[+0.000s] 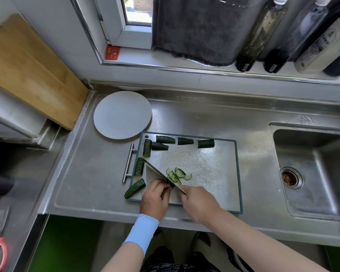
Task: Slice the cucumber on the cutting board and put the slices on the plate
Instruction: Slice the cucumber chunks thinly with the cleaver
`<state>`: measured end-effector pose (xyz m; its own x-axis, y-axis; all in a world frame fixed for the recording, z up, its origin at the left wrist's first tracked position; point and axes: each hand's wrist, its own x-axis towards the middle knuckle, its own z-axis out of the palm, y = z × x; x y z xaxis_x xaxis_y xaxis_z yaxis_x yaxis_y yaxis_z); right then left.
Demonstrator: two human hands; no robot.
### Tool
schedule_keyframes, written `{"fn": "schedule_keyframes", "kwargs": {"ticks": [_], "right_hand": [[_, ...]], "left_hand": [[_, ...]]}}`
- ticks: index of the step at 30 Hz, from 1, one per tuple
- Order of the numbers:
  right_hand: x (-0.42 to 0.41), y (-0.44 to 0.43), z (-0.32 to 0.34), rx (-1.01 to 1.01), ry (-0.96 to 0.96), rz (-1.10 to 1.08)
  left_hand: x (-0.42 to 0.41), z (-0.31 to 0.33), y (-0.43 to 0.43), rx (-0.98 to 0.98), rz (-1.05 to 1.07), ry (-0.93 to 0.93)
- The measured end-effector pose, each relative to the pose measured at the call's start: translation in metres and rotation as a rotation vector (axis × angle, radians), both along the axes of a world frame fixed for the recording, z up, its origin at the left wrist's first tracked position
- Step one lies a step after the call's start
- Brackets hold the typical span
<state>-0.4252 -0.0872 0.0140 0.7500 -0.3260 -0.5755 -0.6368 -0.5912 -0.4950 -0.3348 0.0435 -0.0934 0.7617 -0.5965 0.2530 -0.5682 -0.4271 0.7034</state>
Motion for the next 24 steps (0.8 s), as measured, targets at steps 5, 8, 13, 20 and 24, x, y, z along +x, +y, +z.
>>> {"fn": "schedule_keyframes", "kwargs": {"ticks": [5,8,13,20,24], "right_hand": [[-0.013,0.0,0.001,-0.019,-0.049,0.014],[-0.025,-0.002,0.003,-0.028,-0.054,0.023],[-0.046,-0.005,0.008,-0.039,-0.046,0.019],[-0.047,-0.004,0.008,-0.019,-0.031,0.006],[-0.036,-0.003,0.006,0.011,-0.009,-0.012]], "left_hand": [[-0.001,0.0,0.0,-0.023,0.017,-0.004],[-0.001,0.002,-0.002,-0.029,0.033,-0.005],[0.001,0.001,-0.001,-0.029,0.022,0.015],[0.0,0.0,-0.002,-0.033,0.033,0.018],[0.0,-0.001,-0.002,-0.038,0.028,0.009]]}}
